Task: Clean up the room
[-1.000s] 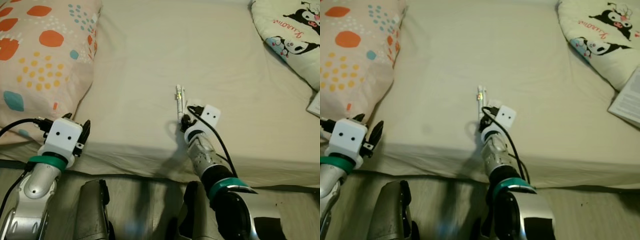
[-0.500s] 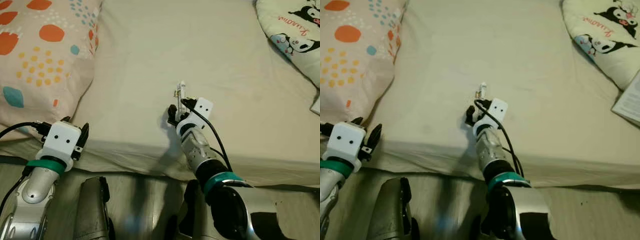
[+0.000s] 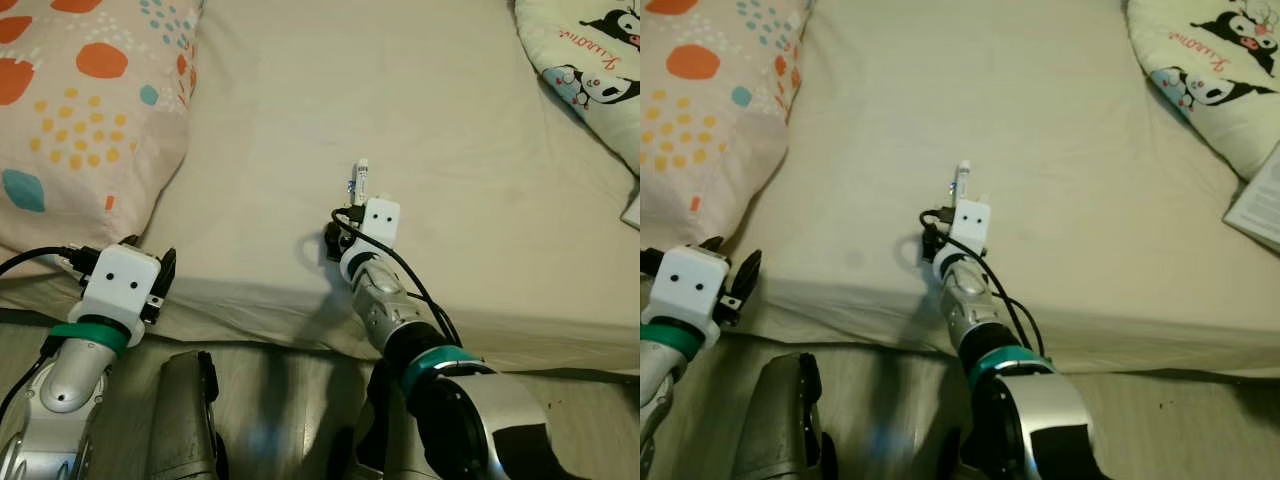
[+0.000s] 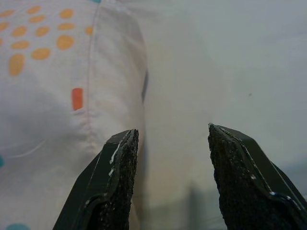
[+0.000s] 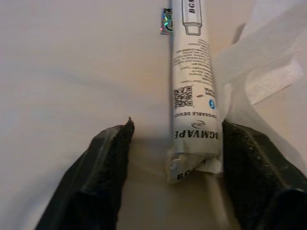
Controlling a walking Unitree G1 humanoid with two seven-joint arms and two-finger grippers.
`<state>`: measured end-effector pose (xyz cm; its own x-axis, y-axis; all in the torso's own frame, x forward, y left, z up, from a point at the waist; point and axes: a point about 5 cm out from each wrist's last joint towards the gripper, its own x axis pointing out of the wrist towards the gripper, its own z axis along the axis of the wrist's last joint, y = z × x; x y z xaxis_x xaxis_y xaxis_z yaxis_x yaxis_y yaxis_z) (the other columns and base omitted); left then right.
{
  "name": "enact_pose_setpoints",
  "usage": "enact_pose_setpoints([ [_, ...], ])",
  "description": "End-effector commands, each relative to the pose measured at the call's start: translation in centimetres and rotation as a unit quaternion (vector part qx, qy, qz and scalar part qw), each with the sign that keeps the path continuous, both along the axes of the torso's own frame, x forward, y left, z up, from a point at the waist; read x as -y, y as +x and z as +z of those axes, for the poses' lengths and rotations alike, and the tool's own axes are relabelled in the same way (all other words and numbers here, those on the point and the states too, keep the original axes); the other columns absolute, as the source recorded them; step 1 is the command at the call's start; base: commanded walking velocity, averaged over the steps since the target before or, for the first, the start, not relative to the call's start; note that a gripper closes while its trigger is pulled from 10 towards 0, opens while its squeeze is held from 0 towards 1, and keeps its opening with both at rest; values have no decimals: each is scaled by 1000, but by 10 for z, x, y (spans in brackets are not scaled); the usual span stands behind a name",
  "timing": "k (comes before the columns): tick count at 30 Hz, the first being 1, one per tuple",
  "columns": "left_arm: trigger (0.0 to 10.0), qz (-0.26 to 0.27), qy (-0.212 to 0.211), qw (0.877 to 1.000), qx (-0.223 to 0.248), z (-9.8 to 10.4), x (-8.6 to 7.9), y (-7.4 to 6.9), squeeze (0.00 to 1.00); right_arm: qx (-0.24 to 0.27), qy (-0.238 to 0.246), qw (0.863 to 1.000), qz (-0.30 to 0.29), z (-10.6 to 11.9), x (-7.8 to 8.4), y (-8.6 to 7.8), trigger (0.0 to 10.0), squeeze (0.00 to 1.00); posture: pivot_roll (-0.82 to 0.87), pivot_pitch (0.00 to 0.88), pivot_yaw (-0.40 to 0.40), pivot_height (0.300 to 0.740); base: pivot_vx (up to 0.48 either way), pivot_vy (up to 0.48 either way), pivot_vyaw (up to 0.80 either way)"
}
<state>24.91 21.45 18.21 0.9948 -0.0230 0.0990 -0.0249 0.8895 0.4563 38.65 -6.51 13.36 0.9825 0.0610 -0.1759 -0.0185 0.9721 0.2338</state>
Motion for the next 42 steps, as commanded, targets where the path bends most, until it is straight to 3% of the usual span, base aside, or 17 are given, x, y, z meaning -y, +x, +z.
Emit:
enact_pose_setpoints([
  [1, 10000, 9, 3, 1000, -11, -4, -2, -4, 0, -35, 5, 999, 11, -14, -12, -8, 0, 0, 352, 309, -70, 495, 0, 0, 0],
  [14, 10000, 6, 4, 1000, -9, -2, -2, 2, 0, -28, 7, 1000, -1, -12, -4, -5, 0, 0, 343, 277, -59, 495, 0, 0, 0],
  [21, 10000, 5, 6, 1000, -1, 0, -4, 7, 0, 36, 20, 999, 18, 9, -4, 1, 0, 0, 334, 244, -57, 495, 0, 0, 0],
  [29, 10000, 7, 5, 1000, 10, 2, -5, 16, 0, 130, 40, 990, 29, 33, 12, 6, 0, 0, 299, 167, -63, 495, 0, 0, 0],
  [31, 10000, 0, 0, 1000, 16, 2, 0, 20, 0, 181, 49, 982, 39, 41, 21, 3, 0, 0, 287, 148, -64, 495, 0, 0, 0],
  [32, 10000, 0, 0, 1000, 16, 2, 0, 20, 0, 181, 49, 982, 39, 41, 21, 3, 0, 0, 287, 148, -64, 495, 0, 0, 0],
  [34, 10000, -14, -9, 1000, 19, 0, 9, 23, 0, 225, 38, 973, 43, 41, 34, -10, 0, 0, 258, 101, -63, 495, 0, 0, 0],
  [35, 10000, -19, -13, 1000, 19, -1, 12, 24, 0, 233, 24, 972, 35, 33, 43, -22, 3647, 0, 254, 96, -62, 495, 0, 0, 0],
  [38, 10000, -23, -22, 999, 19, -2, 15, 25, 0, 236, 14, 971, 30, 28, 47, -31, 3647, 0, 238, 77, -59, 495, 0, 0, 0],
  [39, 10000, -24, -36, 999, 21, -2, 17, 27, 0, 235, -6, 972, 21, 20, 52, -39, 10000, 0, 222, 62, -58, 495, 0, 0, 0],
  [42, 10000, -21, -77, 996, 39, 5, 19, 35, 0, 201, -59, 978, -22, -10, 70, -61, 10000, 0, 189, 32, -50, 495, 0, 0, 0],
])
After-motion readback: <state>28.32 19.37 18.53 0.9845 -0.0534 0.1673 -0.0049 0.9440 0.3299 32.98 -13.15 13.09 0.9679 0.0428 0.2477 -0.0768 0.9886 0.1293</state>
